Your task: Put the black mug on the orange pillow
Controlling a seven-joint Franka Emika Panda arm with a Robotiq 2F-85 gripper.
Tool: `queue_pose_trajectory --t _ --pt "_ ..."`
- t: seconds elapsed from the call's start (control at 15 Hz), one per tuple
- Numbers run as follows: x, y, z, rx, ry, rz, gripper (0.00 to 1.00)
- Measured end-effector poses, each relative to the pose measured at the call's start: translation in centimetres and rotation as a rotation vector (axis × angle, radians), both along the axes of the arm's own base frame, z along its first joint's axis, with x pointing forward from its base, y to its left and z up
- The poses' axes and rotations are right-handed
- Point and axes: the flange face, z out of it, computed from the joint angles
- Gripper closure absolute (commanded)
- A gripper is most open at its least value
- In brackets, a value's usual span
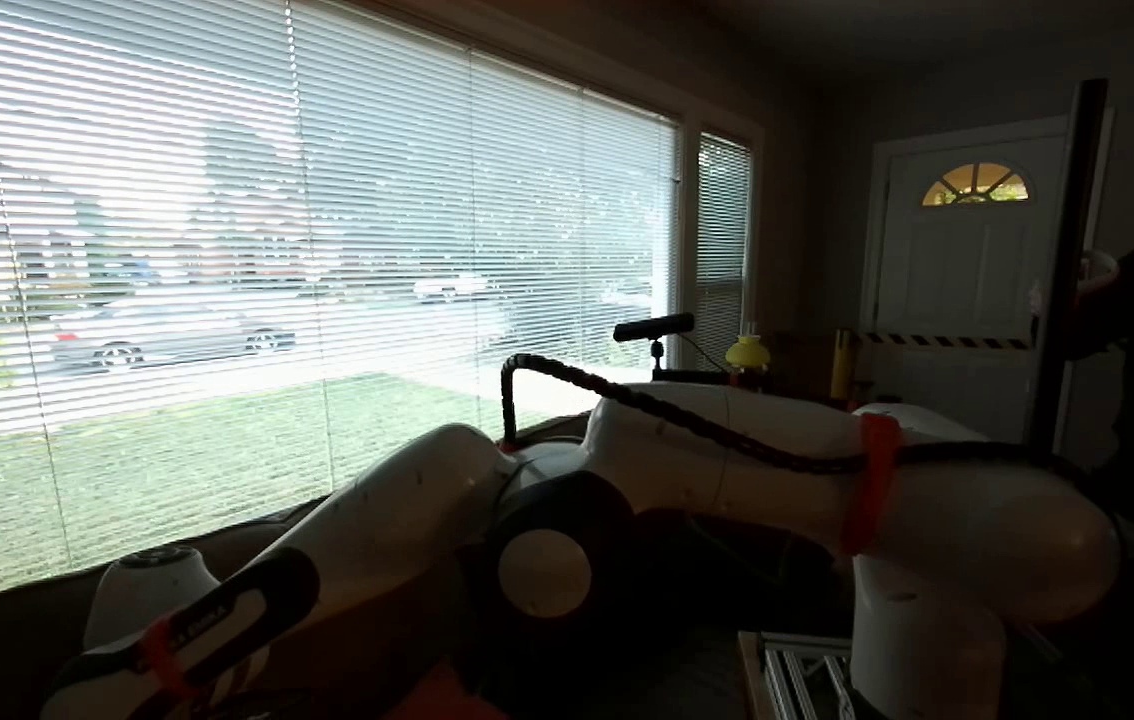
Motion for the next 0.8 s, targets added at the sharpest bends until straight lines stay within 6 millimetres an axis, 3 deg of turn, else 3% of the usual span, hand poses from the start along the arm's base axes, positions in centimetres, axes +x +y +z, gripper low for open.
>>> queue_pose_trajectory --t 0.4,0.47,0.53,0.6,0.67,0.8 --pt "-0.5 -2.0 0.1 -0.063 0.088 0.037 1.00" --pt "-0.5 -2.4 0.0 -0.068 0.094 0.035 0.74" --pt "-0.6 -2.8 -0.1 -0.072 0.096 0.031 0.73" --pt "-0.6 -3.2 -0.3 -0.073 0.099 0.026 0.66" --pt "-0.7 -3.6 -0.4 -0.072 0.103 0.020 0.85" --pt "-1.0 -4.4 -1.0 -0.072 0.116 0.010 0.69"
